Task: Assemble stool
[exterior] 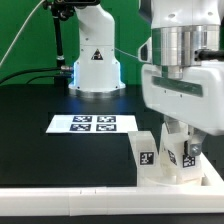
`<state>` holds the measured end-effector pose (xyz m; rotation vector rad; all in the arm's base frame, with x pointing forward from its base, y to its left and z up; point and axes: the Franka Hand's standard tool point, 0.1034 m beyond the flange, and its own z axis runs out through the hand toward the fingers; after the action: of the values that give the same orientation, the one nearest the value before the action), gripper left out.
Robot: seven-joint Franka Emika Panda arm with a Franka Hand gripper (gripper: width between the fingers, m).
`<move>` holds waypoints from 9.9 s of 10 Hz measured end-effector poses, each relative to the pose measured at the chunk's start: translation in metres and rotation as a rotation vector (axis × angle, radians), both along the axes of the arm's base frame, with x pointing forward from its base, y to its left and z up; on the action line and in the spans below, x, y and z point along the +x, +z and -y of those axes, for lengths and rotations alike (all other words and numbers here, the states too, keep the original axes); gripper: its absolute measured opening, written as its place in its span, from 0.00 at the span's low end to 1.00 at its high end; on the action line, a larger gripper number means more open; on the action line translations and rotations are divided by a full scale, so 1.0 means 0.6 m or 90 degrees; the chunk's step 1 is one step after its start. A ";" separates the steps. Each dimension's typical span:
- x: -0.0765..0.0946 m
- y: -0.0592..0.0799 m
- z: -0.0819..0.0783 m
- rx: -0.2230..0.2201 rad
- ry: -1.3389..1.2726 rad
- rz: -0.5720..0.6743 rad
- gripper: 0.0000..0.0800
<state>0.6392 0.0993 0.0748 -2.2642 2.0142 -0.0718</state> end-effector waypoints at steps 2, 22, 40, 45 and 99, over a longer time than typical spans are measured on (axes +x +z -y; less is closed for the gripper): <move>-0.002 -0.004 -0.004 0.056 -0.258 0.003 0.42; 0.000 0.045 -0.033 -0.027 0.574 0.064 0.81; -0.012 -0.011 -0.024 -0.078 1.217 -0.090 0.71; -0.009 -0.012 -0.015 -0.083 1.058 -0.095 0.42; 0.029 0.068 -0.035 -0.136 0.740 0.082 0.81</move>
Offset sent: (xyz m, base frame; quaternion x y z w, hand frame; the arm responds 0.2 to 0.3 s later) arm 0.0087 0.0058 0.0110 0.0792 -0.0387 0.2834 0.9549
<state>0.6568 0.1202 0.1156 -3.0495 0.4187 -0.3138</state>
